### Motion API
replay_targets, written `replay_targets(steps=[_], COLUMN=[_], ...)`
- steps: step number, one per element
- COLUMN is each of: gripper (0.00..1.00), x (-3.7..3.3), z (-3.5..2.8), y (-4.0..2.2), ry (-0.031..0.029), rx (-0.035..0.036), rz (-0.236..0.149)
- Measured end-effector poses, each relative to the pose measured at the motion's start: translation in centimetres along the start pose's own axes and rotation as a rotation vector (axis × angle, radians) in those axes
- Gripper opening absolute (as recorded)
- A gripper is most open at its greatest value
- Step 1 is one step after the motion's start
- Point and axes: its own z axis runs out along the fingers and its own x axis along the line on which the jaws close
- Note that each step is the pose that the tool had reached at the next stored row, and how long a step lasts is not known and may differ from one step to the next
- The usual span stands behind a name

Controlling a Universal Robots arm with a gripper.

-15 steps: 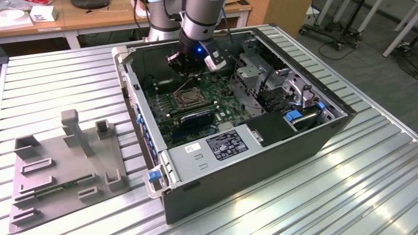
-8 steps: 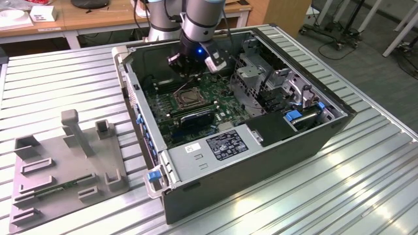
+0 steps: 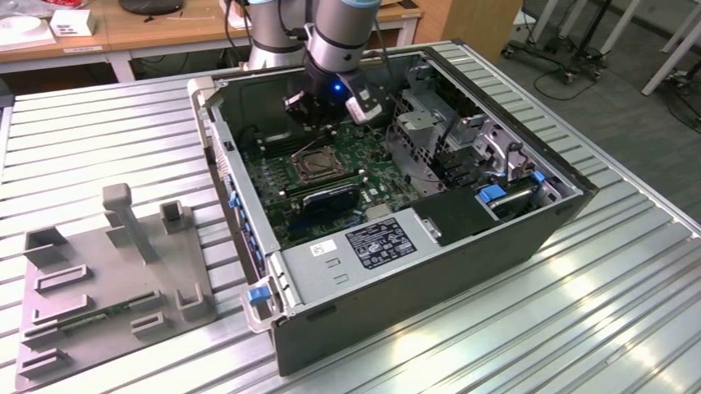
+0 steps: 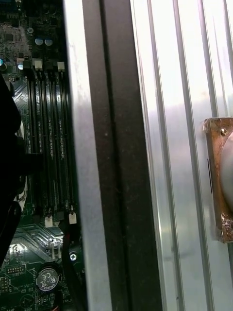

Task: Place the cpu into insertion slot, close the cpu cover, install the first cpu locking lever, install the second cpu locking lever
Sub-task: 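Install the first cpu locking lever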

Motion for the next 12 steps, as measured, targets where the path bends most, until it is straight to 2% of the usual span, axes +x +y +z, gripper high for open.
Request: replay_targets(steps=[12], gripper=[0.11], x=[-0.46], z=[0.73], y=[-0.13], ry=[-0.0006], rx=[0.0059], rz=[0.0])
